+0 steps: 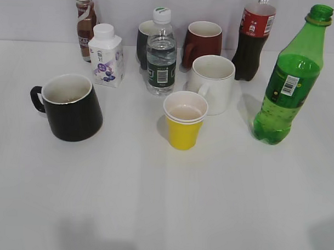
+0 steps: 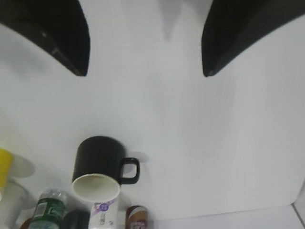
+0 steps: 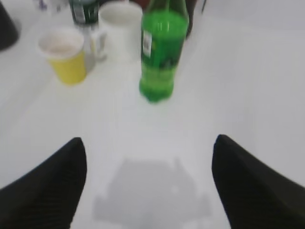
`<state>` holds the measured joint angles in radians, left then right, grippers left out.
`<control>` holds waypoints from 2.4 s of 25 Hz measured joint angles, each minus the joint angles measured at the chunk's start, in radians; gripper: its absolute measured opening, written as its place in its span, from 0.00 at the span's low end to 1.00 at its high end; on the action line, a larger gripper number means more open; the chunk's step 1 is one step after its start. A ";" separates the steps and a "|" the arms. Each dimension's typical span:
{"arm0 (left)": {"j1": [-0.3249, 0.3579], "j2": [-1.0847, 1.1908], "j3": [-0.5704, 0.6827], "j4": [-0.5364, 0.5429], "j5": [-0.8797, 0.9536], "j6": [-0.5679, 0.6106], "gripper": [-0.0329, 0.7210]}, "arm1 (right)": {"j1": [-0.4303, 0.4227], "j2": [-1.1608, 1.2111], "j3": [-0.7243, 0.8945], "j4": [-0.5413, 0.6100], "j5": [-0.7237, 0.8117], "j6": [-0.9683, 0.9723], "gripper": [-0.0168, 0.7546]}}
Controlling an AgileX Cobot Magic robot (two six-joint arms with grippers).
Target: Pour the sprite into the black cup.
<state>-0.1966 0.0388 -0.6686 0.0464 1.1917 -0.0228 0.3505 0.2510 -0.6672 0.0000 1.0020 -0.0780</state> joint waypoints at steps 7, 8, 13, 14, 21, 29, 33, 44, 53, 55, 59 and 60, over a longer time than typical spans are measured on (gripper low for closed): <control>0.000 -0.047 0.079 0.079 0.027 -0.030 0.79 | 0.000 -0.160 0.108 -0.026 0.121 0.037 0.79; 0.000 -0.047 0.093 0.079 0.033 -0.031 0.79 | 0.000 -0.168 0.128 -0.026 0.121 0.038 0.79; 0.000 -0.047 0.123 0.084 -0.066 -0.033 0.79 | 0.000 -0.172 0.168 -0.029 0.059 0.039 0.79; 0.000 -0.047 0.136 0.084 -0.094 -0.033 0.79 | 0.000 -0.171 0.169 -0.031 0.055 0.039 0.79; 0.000 -0.047 0.150 0.083 -0.124 -0.033 0.77 | 0.000 -0.171 0.170 -0.034 0.042 0.041 0.79; 0.067 -0.047 0.150 0.085 -0.125 -0.033 0.68 | -0.119 -0.171 0.170 -0.034 0.039 0.041 0.79; 0.140 -0.047 0.150 0.086 -0.125 -0.033 0.64 | -0.235 -0.171 0.170 -0.034 0.039 0.041 0.79; 0.156 -0.047 0.150 0.092 -0.125 -0.033 0.57 | -0.277 -0.256 0.170 -0.032 0.038 0.042 0.79; 0.156 -0.047 0.150 0.094 -0.125 -0.033 0.50 | -0.277 -0.256 0.170 -0.031 0.038 0.042 0.79; 0.156 -0.047 0.150 0.094 -0.125 -0.033 0.50 | -0.277 -0.256 0.170 -0.031 0.038 0.042 0.79; 0.156 -0.047 0.150 0.095 -0.125 -0.033 0.49 | -0.277 -0.256 0.170 -0.031 0.038 0.042 0.78; 0.156 -0.047 0.150 0.095 -0.125 -0.033 0.48 | -0.277 -0.256 0.170 -0.031 0.038 0.042 0.78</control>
<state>-0.0405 -0.0082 -0.5187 0.1416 1.0663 -0.0554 0.0732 -0.0052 -0.4976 -0.0305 1.0401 -0.0361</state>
